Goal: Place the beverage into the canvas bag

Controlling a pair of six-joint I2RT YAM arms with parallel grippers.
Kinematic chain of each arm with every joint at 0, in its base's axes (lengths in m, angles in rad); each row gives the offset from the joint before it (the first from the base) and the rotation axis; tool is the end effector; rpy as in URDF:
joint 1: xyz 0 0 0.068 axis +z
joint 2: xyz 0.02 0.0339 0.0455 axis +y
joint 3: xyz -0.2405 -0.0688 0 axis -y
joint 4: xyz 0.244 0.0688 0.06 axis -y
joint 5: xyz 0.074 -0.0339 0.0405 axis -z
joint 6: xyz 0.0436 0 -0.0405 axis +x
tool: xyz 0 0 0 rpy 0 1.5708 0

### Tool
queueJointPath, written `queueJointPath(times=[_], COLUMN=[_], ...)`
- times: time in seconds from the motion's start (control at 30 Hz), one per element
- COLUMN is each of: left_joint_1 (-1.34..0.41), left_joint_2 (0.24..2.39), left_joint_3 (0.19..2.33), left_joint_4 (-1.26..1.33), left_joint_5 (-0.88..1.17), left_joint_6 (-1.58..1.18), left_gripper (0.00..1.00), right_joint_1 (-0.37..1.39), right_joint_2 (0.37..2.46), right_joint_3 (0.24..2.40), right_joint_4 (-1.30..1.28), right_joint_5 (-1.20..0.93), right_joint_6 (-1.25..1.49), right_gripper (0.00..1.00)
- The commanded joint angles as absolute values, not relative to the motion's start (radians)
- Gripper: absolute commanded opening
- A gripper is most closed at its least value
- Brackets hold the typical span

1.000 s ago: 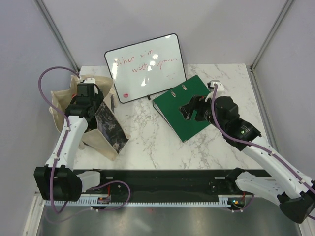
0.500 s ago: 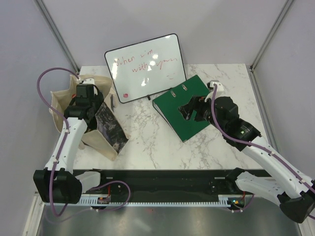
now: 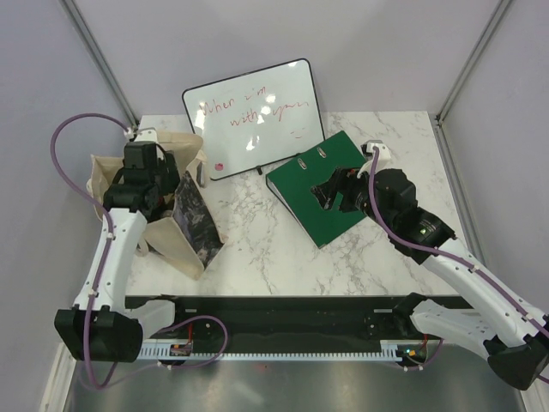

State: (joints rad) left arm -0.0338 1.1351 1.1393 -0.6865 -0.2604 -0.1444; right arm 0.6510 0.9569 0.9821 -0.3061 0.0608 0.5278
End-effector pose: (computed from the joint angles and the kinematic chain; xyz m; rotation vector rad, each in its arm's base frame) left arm 0.2526 0.0027 0.3193 -0.2619 2.2178 0.1963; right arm 0.1900 0.1414 0.3436 -0.0744 1.9199 0.7547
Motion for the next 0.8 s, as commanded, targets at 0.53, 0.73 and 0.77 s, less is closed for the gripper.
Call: queueJointPath(times=[0.53,0.73,0.77], left_joint_1=[-0.029,-0.031,-0.031], left_joint_2=[1.019,0.970,0.966], left_joint_3=[1.344,1.423,1.442], left_joint_4=[-0.726,-0.678,-0.669], left_joint_5=[-0.203,0.125,0.241], left_joint_6=[-0.124,-0.100,-0.101], left_gripper=[0.76,0.94,1.00], right_joint_1=[0.695,0.716,0.716], right_joint_2=[0.999,1.011,0.999], right_joint_3=[1.025,1.081,1.088], right_joint_4=[-0.279,-0.340,-0.356], right_joint_5=[0.074,0.072,0.078], right_joint_6=[0.540,0.492,0.483], right_gripper=[0.85,0.85,0.85])
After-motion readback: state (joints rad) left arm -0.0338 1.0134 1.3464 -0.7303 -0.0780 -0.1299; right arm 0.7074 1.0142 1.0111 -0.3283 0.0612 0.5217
